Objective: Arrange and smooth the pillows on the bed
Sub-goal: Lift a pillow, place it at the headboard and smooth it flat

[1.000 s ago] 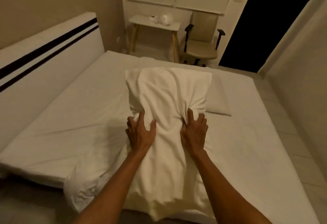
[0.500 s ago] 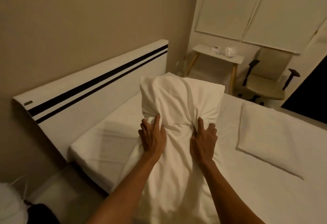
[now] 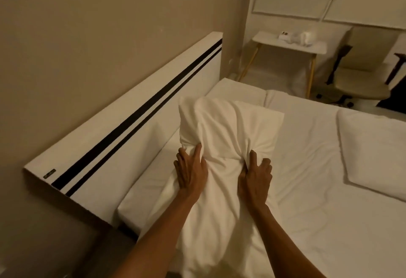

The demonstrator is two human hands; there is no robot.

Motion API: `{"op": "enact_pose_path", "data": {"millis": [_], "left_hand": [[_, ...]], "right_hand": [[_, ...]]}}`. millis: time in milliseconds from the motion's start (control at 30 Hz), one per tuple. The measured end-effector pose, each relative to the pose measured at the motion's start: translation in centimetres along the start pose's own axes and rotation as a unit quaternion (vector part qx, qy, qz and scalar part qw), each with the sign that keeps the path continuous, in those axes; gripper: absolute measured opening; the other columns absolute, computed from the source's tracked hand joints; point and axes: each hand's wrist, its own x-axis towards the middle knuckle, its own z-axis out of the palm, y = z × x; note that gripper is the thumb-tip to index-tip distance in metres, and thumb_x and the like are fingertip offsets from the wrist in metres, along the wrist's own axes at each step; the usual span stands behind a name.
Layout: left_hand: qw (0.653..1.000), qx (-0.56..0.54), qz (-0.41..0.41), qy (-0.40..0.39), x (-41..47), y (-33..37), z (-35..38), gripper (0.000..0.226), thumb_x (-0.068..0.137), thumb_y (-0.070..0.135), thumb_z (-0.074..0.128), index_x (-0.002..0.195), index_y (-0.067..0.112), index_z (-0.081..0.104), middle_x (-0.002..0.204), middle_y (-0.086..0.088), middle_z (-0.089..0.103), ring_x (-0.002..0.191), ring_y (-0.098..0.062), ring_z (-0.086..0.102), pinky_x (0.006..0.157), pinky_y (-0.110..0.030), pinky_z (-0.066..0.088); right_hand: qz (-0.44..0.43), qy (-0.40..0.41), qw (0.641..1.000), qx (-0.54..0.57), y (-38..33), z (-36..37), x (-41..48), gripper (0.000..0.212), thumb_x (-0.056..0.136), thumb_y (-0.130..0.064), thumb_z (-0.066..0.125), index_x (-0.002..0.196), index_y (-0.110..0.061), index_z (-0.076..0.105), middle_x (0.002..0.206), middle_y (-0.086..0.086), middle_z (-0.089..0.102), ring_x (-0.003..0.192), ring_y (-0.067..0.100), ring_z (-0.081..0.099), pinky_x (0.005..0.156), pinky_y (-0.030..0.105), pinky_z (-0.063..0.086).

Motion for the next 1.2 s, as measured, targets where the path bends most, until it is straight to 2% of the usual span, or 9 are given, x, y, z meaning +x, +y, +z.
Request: {"op": "enact_pose_path", "data": {"millis": [300, 467, 600, 800, 933, 1033, 1100, 1167, 1200], "left_hand": [[1.0, 0.001, 0.019, -0.02, 9.8, -5.5, 4.5, 0.049, 0.09, 0.028, 0.06, 0.138, 0.024, 0.051, 0.123, -0.026, 0.047, 0.099, -0.035, 0.051, 0.083, -0.046, 0.044], [0.999, 0.005, 0.004, -0.035, 14.7, -8.1, 7.5, 0.049, 0.09, 0.027, 0.06, 0.138, 0.026, 0.051, 0.124, -0.028, 0.047, 0.103, -0.039, 0.052, 0.086, -0.051, 0.046], [0.999, 0.01, 0.009, -0.045, 19.4, -9.9, 10.8, 0.049, 0.09, 0.026, 0.059, 0.139, 0.028, 0.05, 0.127, -0.029, 0.047, 0.106, -0.039, 0.052, 0.089, -0.052, 0.046], [0.996, -0.018, 0.025, -0.078, 27.4, -12.9, 18.1, 0.049, 0.095, 0.034, 0.05, 0.144, 0.033, 0.041, 0.142, -0.026, 0.038, 0.123, -0.037, 0.046, 0.101, -0.047, 0.042], [0.996, -0.031, 0.064, -0.06, 32.7, -16.3, 24.8, 0.047, 0.096, 0.034, 0.048, 0.143, 0.031, 0.044, 0.14, -0.026, 0.04, 0.12, -0.038, 0.047, 0.101, -0.047, 0.039], [0.996, -0.026, 0.053, -0.067, 34.9, -20.8, 31.0, 0.048, 0.098, 0.039, 0.045, 0.145, 0.029, 0.042, 0.145, -0.029, 0.037, 0.127, -0.042, 0.043, 0.105, -0.05, 0.035], [0.996, 0.004, 0.045, -0.081, 35.0, -24.1, 35.0, 0.053, 0.098, 0.046, 0.04, 0.149, 0.028, 0.036, 0.146, -0.028, 0.037, 0.129, -0.042, 0.042, 0.106, -0.052, 0.036], [0.994, 0.053, 0.064, -0.074, 34.0, -26.7, 38.1, 0.058, 0.098, 0.048, 0.034, 0.152, 0.026, 0.032, 0.144, -0.027, 0.04, 0.127, -0.041, 0.044, 0.107, -0.053, 0.035], [0.992, 0.072, 0.078, -0.065, 33.5, -27.4, 39.0, 0.059, 0.098, 0.048, 0.033, 0.152, 0.025, 0.031, 0.145, -0.026, 0.041, 0.127, -0.04, 0.044, 0.108, -0.052, 0.035]], "right_hand": [[0.03, -0.048, 0.998, -0.02, -3.9, 9.2, 4.4, 0.046, 0.094, -0.022, 0.045, 0.14, -0.02, 0.041, 0.12, 0.02, 0.046, 0.098, 0.036, 0.047, 0.087, 0.047, 0.045], [-0.006, -0.061, 0.996, -0.071, -5.6, 13.7, 7.0, 0.039, 0.093, -0.021, 0.049, 0.132, -0.021, 0.045, 0.104, 0.015, 0.047, 0.084, 0.029, 0.046, 0.077, 0.043, 0.046], [-0.006, -0.073, 0.992, -0.106, -6.8, 18.4, 10.0, 0.039, 0.093, -0.023, 0.051, 0.131, -0.023, 0.045, 0.104, 0.015, 0.048, 0.084, 0.029, 0.047, 0.077, 0.042, 0.046], [-0.026, -0.035, 0.993, -0.113, -5.9, 28.5, 15.5, 0.044, 0.09, -0.019, 0.06, 0.133, -0.017, 0.047, 0.101, 0.02, 0.046, 0.084, 0.035, 0.047, 0.073, 0.046, 0.048], [-0.005, -0.023, 0.994, -0.103, -4.8, 37.5, 19.0, 0.046, 0.093, -0.024, 0.058, 0.136, -0.017, 0.043, 0.109, 0.023, 0.046, 0.091, 0.04, 0.049, 0.078, 0.049, 0.048], [0.023, -0.047, 0.995, -0.088, -3.0, 45.5, 19.2, 0.05, 0.096, -0.032, 0.055, 0.14, -0.015, 0.038, 0.116, 0.027, 0.049, 0.095, 0.042, 0.052, 0.081, 0.05, 0.049], [0.051, -0.083, 0.991, -0.088, -1.7, 50.5, 18.0, 0.058, 0.099, -0.039, 0.047, 0.149, -0.014, 0.03, 0.133, 0.032, 0.044, 0.112, 0.046, 0.051, 0.096, 0.053, 0.045], [0.088, -0.123, 0.983, -0.1, 0.0, 54.0, 16.2, 0.07, 0.101, -0.047, 0.037, 0.156, -0.009, 0.018, 0.153, 0.034, 0.027, 0.136, 0.05, 0.034, 0.113, 0.056, 0.031], [0.094, -0.12, 0.983, -0.099, 0.8, 54.9, 15.6, 0.074, 0.1, -0.05, 0.034, 0.158, -0.008, 0.012, 0.158, 0.031, 0.019, 0.143, 0.051, 0.024, 0.117, 0.057, 0.024]]}}
